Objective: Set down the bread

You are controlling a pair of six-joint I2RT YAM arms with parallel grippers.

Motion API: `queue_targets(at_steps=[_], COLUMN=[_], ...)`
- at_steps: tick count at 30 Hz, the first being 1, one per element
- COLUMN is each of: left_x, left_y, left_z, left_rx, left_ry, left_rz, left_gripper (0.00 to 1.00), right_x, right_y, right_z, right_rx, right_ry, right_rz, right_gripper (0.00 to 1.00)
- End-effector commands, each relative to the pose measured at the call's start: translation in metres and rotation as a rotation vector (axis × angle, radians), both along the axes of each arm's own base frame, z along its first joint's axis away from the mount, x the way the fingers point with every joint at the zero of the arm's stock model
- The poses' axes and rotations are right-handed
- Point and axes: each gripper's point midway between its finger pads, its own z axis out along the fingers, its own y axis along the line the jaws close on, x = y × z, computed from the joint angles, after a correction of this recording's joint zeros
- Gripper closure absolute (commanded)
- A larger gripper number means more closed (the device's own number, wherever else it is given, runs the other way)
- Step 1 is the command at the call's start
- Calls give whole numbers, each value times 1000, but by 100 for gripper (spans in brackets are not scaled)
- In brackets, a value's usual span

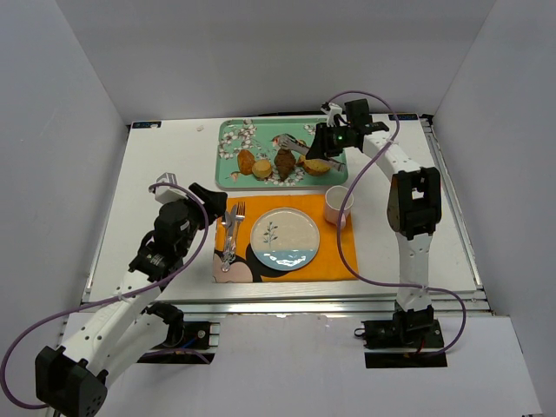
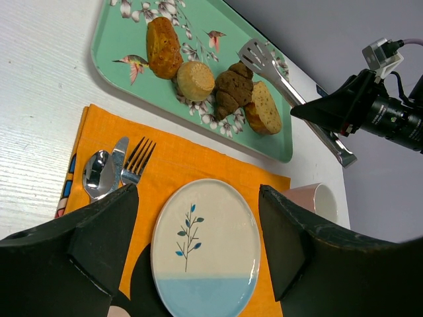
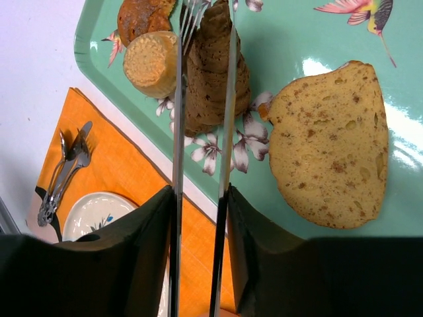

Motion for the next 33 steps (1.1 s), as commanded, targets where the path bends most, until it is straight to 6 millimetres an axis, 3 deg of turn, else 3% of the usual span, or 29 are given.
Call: queue_targets(at_steps=[1, 7, 13, 23, 26, 33], left_x=[2, 3, 2, 2, 1, -3], left_y=[3, 3, 2, 2, 3, 7], left_z=[21, 21, 23, 27, 30, 32], left_rx=[-10, -12, -13, -21, -25, -32], left_ry=[-46, -47, -52, -66, -76, -93], left_rz=[12, 14, 10, 7, 9, 21], left_gripper=[18, 18, 18, 18, 18, 18], right_x=[8, 5, -5, -33, -45, -115], right_y=[8, 7, 9, 12, 12, 12], right_z=[28, 37, 65, 114, 121, 119], right_rx=[49, 61, 121, 238, 256, 291], right_ry=[-70, -73, -90, -120, -108, 2], right_rz=[22, 22, 48, 88, 103, 206], right_gripper=[62, 79, 91, 96, 96, 95])
